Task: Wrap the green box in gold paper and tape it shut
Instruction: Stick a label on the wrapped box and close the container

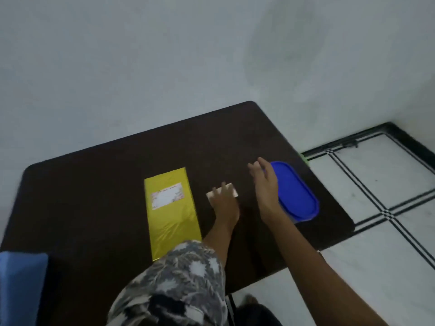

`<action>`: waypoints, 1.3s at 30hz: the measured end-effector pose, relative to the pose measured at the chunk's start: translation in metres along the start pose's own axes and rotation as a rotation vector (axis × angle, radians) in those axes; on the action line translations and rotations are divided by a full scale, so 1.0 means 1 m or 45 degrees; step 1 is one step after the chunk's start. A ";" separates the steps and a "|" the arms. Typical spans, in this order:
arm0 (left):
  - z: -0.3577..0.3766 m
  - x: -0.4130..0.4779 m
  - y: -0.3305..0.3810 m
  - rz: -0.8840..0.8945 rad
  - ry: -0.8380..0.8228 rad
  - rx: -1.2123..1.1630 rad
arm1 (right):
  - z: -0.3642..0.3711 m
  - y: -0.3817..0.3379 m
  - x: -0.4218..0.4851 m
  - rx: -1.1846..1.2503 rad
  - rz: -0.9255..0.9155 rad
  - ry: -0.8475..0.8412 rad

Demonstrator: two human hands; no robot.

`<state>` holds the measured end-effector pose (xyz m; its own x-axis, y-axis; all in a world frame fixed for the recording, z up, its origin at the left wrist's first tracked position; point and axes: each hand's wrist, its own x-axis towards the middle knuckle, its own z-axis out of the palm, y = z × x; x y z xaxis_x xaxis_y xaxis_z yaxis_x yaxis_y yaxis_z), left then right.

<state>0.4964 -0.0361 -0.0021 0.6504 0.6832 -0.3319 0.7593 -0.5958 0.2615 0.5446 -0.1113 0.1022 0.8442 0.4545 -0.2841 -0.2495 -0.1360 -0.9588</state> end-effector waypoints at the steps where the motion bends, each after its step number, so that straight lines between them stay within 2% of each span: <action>1: 0.015 -0.001 0.004 0.023 0.052 -0.038 | -0.012 0.002 0.002 0.050 0.009 0.012; 4: 0.033 -0.011 -0.008 0.091 0.341 -0.383 | -0.041 0.006 0.013 0.220 0.047 0.094; 7: 0.004 0.013 -0.001 0.012 0.615 -0.511 | -0.083 -0.009 0.047 0.446 -0.034 0.192; 10: -0.064 0.062 0.080 -0.075 0.924 -0.824 | -0.140 -0.037 0.104 0.507 -0.072 0.221; 12: -0.103 0.099 0.165 0.072 1.010 -1.105 | -0.188 -0.052 0.149 0.421 -0.009 0.144; 14: -0.115 0.139 0.250 0.142 0.974 -1.329 | -0.239 -0.060 0.193 0.300 0.116 0.027; 16: -0.103 0.173 0.320 0.070 0.866 -1.453 | -0.285 -0.060 0.230 0.186 0.205 -0.018; 18: -0.074 0.192 0.363 -0.091 0.745 -1.587 | -0.316 -0.055 0.263 0.111 0.282 -0.037; 21: -0.017 0.209 0.391 -0.431 0.594 -1.799 | -0.331 -0.052 0.318 0.096 0.393 -0.081; 25: 0.052 0.248 0.388 -0.872 0.557 -2.017 | -0.320 -0.031 0.390 -0.002 0.446 -0.208; 29: 0.128 0.339 0.367 -1.087 0.477 -1.962 | -0.313 0.025 0.476 -0.114 0.540 -0.337; 31: 0.184 0.403 0.361 -1.121 0.451 -1.974 | -0.308 0.082 0.535 -0.146 0.542 -0.360; 32: 0.232 0.437 0.354 -1.172 0.468 -1.988 | -0.306 0.127 0.570 -0.153 0.608 -0.380; 34: 0.279 0.479 0.349 -1.284 0.412 -2.072 | -0.306 0.178 0.613 -0.085 0.742 -0.367; 39: 0.421 0.536 0.309 -1.601 0.391 -2.221 | -0.307 0.314 0.687 0.064 0.978 -0.403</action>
<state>1.0711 -0.0317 -0.4803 -0.2205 0.4357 -0.8727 -0.1960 0.8566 0.4772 1.1917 -0.1117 -0.3938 0.2591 0.4782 -0.8392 -0.7291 -0.4730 -0.4946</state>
